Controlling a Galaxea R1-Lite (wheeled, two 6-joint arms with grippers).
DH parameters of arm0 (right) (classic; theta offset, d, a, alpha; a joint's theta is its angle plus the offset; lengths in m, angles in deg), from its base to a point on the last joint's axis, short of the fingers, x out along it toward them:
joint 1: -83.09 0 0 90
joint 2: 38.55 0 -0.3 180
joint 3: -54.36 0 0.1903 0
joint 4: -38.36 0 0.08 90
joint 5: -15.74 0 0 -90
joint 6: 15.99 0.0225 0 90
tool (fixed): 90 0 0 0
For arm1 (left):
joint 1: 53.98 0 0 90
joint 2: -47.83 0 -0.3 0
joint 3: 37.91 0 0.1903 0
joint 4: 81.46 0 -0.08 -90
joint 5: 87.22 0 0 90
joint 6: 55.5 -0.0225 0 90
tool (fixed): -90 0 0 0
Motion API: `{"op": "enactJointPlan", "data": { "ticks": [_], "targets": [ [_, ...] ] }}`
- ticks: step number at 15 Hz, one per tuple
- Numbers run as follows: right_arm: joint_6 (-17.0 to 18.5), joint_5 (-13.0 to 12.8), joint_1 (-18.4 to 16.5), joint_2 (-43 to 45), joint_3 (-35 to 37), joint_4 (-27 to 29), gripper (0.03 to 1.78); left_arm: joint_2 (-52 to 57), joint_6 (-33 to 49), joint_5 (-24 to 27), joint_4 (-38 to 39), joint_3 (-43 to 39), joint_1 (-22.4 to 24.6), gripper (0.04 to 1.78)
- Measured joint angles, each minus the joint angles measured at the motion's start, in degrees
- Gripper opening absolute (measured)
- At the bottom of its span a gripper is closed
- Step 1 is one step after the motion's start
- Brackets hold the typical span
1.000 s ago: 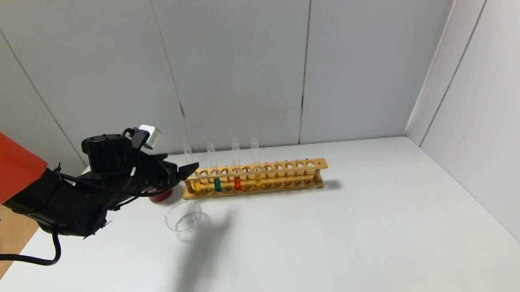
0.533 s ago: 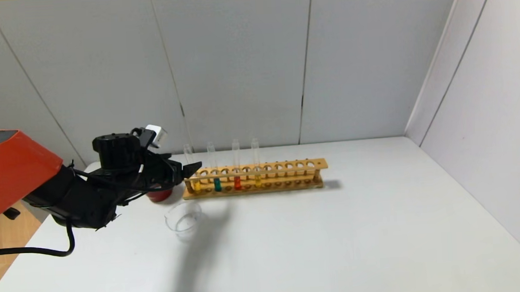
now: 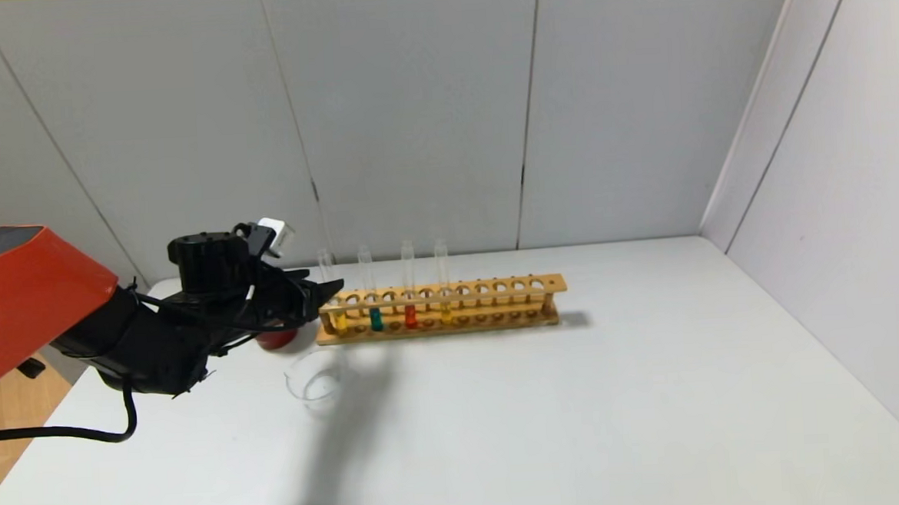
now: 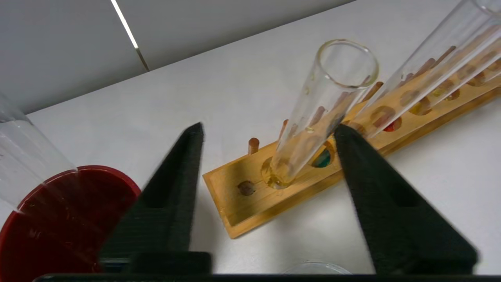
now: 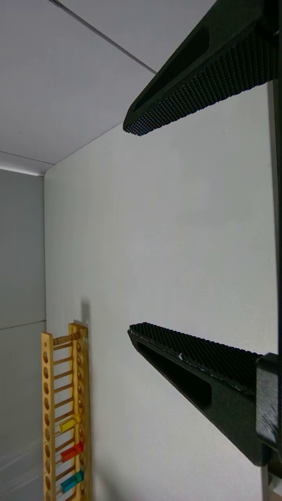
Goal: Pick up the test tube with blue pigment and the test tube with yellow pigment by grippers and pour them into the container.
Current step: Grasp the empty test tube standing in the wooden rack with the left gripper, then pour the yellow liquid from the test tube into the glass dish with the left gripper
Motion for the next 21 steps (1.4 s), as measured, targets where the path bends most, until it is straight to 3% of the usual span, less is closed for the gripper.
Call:
{"op": "enactJointPlan", "data": {
  "ticks": [3, 5, 12, 21],
  "targets": [
    [-0.02, 0.02, 0.0, 0.0, 0.0, 0.0, 1.75, 0.13, 0.05, 0.0, 0.0, 0.09, -0.83, 0.49],
    [-0.02, 0.02, 0.0, 0.0, 0.0, 0.02, 1.75, 0.22, 0.05, -0.2, 0.0, 0.3, -1.18, 0.31],
    [-0.02, 0.0, 0.0, 0.0, 0.0, 0.02, 1.75, 1.16, 0.05, -1.95, -1.27, 1.88, -2.51, 0.3],
    [0.0, 0.0, 0.0, 0.0, 0.0, 0.05, 1.75, 14.09, -0.28, -7.91, -22.32, 17.77, -2.56, 0.3]
  ]
}}
